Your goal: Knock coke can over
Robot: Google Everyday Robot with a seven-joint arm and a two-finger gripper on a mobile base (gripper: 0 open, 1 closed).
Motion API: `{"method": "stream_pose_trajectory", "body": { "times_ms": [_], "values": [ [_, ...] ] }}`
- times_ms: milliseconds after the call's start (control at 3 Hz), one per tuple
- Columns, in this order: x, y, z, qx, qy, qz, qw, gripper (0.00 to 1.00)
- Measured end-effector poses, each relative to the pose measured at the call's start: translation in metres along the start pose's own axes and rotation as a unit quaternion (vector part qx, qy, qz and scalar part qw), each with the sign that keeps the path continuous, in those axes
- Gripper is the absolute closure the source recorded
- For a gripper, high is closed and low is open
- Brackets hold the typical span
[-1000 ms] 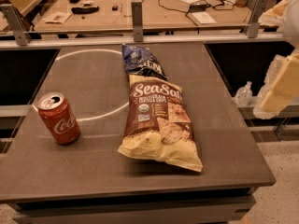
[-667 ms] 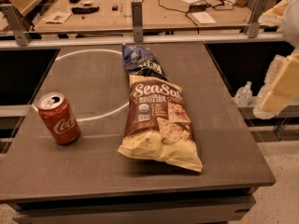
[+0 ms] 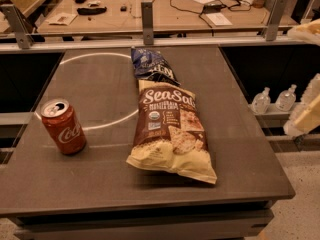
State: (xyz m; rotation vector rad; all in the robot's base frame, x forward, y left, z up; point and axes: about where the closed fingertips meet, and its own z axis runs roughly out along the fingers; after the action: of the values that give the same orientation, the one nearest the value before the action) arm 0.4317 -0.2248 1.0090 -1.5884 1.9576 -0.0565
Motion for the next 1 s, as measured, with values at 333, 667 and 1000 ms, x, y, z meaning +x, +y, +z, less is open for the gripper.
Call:
{"method": "stream_pose_trajectory", "body": {
  "times_ms": [333, 667, 1000],
  "values": [
    [0.026, 0.011, 0.018, -0.014, -0.078, 0.002, 0.9968, 0.00],
    [0.008, 0.032, 0.027, -0.046, -0.178, -0.032, 0.9824, 0.00],
    [-0.054, 0.050, 0.010, -0.071, -0.298, -0.070, 0.9493, 0.00]
  ]
}}
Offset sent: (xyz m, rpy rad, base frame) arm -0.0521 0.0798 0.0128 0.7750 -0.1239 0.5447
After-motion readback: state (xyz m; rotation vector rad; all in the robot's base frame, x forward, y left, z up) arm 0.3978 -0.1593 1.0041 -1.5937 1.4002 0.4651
